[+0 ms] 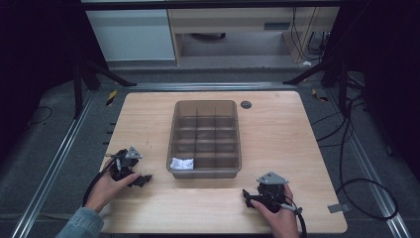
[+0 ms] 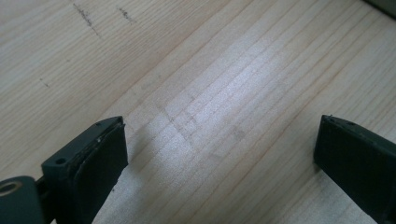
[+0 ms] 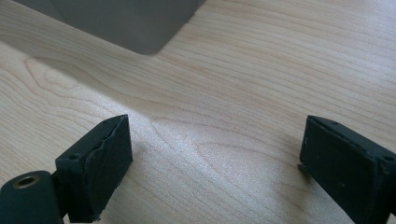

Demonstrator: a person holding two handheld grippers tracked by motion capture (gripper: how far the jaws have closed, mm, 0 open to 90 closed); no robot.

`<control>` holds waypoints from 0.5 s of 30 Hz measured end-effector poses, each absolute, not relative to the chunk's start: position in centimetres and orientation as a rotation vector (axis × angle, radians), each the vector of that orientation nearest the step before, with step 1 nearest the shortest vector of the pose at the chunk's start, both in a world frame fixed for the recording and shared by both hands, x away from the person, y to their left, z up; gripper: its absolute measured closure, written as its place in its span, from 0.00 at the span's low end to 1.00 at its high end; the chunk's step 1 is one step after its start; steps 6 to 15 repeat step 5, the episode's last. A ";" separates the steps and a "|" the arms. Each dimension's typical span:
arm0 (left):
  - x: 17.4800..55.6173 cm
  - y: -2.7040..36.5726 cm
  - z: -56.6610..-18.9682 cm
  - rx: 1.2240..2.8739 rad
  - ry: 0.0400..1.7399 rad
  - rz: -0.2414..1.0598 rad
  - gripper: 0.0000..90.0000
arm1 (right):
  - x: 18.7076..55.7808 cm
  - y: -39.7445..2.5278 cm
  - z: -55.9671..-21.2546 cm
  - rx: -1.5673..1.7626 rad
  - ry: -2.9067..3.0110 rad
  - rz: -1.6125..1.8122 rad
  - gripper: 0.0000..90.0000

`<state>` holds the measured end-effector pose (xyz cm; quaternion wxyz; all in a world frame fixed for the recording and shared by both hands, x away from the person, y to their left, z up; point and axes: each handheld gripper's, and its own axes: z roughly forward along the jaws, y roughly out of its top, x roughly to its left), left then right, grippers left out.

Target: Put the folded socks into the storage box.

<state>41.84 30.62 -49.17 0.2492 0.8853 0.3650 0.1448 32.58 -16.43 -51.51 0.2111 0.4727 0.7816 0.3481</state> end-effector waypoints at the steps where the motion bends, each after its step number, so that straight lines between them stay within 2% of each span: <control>1: 41.9 30.6 -49.2 2.402 1.001 0.387 0.02 | 32.6 -16.4 -51.5 1.314 2.172 0.968 0.10; 4: 42.3 30.9 -49.5 2.382 1.007 0.335 0.00 | 32.6 -16.4 -51.5 1.313 2.172 0.968 0.11; 15: 42.4 30.9 -49.6 2.378 1.000 0.334 0.00 | 32.6 -16.4 -51.5 1.313 2.173 0.967 0.10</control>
